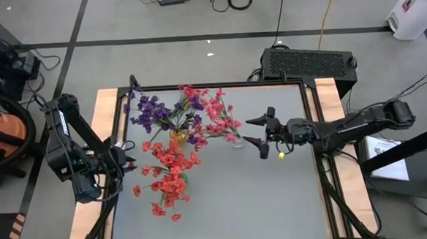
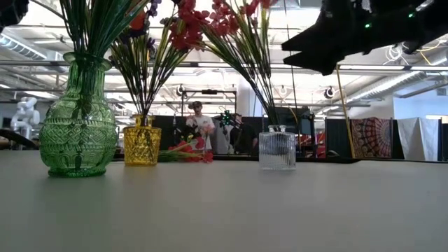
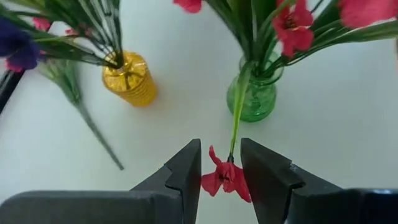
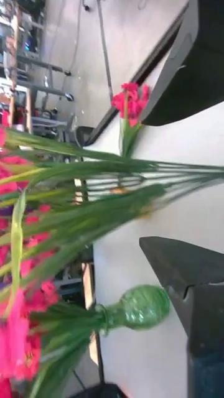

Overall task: Sort flowers into vase by color
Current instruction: Put the pink flowers into the green vase

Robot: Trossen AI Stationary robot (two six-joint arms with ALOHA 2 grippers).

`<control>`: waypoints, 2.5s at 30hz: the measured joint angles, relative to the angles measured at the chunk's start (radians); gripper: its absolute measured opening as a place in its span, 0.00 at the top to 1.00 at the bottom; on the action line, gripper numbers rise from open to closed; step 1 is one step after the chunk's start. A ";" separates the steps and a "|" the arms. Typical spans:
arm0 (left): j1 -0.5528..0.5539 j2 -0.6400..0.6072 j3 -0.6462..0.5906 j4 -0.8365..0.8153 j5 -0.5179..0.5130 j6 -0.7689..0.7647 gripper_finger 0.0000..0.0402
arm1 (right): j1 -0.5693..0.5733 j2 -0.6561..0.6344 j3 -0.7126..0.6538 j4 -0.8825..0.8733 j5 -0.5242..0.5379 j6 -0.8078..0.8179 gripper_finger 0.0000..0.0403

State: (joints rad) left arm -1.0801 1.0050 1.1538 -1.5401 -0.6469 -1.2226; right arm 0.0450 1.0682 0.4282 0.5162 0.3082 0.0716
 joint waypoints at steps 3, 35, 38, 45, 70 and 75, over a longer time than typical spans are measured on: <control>0.000 0.000 0.000 -0.029 0.001 -0.020 0.70 | 0.029 -0.060 0.000 -0.076 0.000 0.023 0.26; 0.026 -0.185 0.211 -0.031 -0.830 0.265 0.70 | 0.235 -0.131 0.000 -0.290 0.000 0.222 0.26; 0.059 -0.235 0.228 -0.031 -0.873 0.276 0.70 | 0.255 -0.131 0.000 -0.290 0.000 0.234 0.26; 0.120 -0.314 0.280 0.015 -0.926 0.451 0.70 | 0.297 -0.131 0.000 -0.290 0.000 0.242 0.26; 0.284 -0.037 0.302 1.295 -0.459 1.634 0.70 | 0.317 -0.117 -0.001 -0.289 0.000 0.239 0.26; 0.447 -0.032 0.302 1.438 -0.309 1.732 0.70 | 0.317 -0.076 -0.001 -0.288 0.000 0.239 0.26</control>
State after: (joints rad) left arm -0.6334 0.9733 1.4560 -0.1020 -0.9562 0.5094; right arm 0.3622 0.9923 0.4274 0.2279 0.3084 0.3111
